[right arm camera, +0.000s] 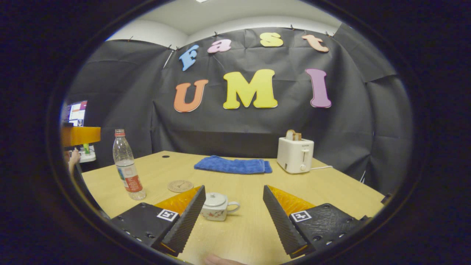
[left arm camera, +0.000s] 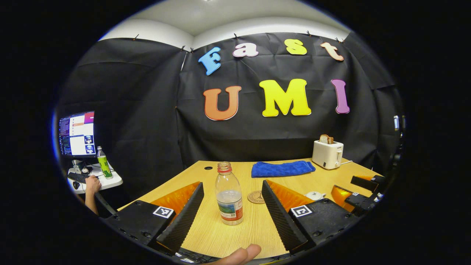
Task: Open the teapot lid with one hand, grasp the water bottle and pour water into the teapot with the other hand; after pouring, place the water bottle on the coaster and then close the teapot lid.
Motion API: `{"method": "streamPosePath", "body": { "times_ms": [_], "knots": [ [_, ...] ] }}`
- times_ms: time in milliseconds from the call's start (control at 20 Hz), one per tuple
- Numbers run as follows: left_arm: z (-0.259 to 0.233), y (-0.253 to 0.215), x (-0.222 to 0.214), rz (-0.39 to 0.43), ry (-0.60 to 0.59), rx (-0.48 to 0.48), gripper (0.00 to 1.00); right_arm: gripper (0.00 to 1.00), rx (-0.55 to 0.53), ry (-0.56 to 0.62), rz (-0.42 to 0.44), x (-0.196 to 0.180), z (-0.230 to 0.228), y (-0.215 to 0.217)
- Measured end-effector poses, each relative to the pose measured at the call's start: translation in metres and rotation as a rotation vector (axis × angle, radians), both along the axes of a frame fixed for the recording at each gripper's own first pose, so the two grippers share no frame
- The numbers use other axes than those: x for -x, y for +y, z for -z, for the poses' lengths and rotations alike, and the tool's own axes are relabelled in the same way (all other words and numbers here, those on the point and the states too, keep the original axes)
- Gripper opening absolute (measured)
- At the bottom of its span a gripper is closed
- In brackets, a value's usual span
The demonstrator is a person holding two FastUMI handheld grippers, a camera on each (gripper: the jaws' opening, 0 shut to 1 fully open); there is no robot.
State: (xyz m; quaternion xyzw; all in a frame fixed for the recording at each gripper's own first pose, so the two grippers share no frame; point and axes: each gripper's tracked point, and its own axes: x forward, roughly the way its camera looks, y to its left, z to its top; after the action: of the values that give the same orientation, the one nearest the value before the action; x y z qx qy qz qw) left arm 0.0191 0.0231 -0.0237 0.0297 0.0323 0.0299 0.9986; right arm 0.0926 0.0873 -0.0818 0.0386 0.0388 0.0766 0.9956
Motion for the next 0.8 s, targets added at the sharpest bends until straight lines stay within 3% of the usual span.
{"method": "streamPosePath", "body": {
  "times_ms": [100, 250, 350, 400, 450, 500, 550, 650, 800],
  "knots": [
    [0.000, 0.004, 0.000, -0.005, 0.004, 0.009, 0.99, 0.97, -0.013, 0.019, -0.013, -0.019, 0.004, 0.011],
    [0.004, 0.014, -0.005, -0.021, 0.015, 0.021, 0.99, 0.95, 0.053, 0.031, 0.005, -0.044, 0.012, 0.023],
    [0.002, 0.017, -0.006, -0.026, 0.008, -0.002, 0.99, 0.83, 0.085, 0.047, 0.004, -0.054, 0.019, 0.030],
    [0.002, 0.019, -0.006, -0.025, 0.003, -0.015, 0.99, 0.83, 0.072, 0.049, -0.010, -0.059, 0.020, 0.034],
    [0.001, 0.021, -0.008, -0.027, -0.002, -0.025, 0.99, 0.70, 0.061, 0.056, -0.003, -0.062, 0.021, 0.035],
    [0.003, 0.025, -0.009, -0.029, -0.003, -0.030, 0.99, 0.64, 0.058, 0.066, 0.008, -0.066, 0.025, 0.033],
    [0.005, 0.026, -0.010, -0.031, 0.003, -0.030, 0.99, 0.51, 0.053, 0.084, 0.018, -0.070, 0.029, 0.031],
    [0.009, 0.029, -0.011, -0.037, 0.016, -0.021, 0.99, 0.35, 0.032, 0.087, 0.004, -0.070, 0.028, 0.035],
    [0.012, 0.029, -0.015, -0.030, 0.027, -0.005, 0.99, 0.23, 0.040, 0.088, -0.019, -0.070, 0.029, 0.039]
  ]
}}
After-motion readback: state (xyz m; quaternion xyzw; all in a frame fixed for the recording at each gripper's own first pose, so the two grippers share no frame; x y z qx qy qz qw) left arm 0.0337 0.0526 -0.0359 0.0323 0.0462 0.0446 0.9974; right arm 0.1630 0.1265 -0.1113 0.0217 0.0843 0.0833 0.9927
